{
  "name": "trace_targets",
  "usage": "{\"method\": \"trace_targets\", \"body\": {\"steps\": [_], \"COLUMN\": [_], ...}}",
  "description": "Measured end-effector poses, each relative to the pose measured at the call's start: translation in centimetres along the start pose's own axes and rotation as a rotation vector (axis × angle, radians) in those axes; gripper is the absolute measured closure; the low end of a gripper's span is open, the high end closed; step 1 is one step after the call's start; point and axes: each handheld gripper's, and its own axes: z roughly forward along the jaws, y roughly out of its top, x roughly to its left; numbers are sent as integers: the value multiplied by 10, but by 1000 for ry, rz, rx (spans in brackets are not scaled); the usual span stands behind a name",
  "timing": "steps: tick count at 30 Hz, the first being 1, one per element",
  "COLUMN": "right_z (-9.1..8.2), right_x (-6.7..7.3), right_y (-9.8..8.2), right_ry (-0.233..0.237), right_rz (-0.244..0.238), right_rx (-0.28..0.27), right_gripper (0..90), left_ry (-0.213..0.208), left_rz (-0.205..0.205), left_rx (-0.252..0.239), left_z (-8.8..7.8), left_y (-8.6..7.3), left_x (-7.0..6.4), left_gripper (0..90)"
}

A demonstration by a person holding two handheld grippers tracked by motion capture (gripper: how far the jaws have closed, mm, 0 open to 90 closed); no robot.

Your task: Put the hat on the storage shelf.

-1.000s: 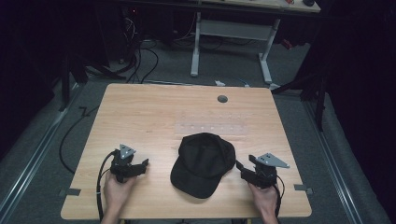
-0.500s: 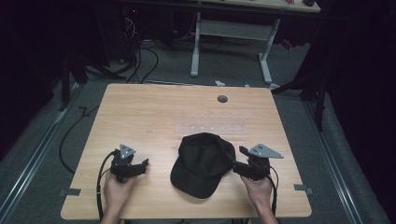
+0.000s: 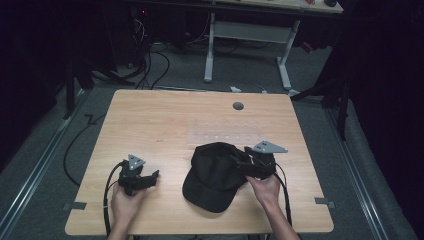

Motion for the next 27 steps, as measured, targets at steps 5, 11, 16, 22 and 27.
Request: {"method": "trace_targets", "body": {"steps": [5,11,16,22,27], "right_z": [11,20,29,40,42], "right_x": [-3,-5,-4,-6,-7], "right_y": [5,8,9,6,5], "right_ry": [-1,-3,-2,7,3], "right_rz": [7,18,13,35,37], "right_rx": [26,47,66,99,98], "right_gripper": [337,357,388,441,576], "left_ry": [0,-1,-5,-5,-6], "left_rz": [0,4,6,5,6], "left_rx": [1,0,-2,-2,-2], "left_z": [0,0,0,0,0], "left_y": [0,0,0,0,0], "left_x": [0,0,0,0,-1], "left_gripper": [256,261,272,271,258]}}
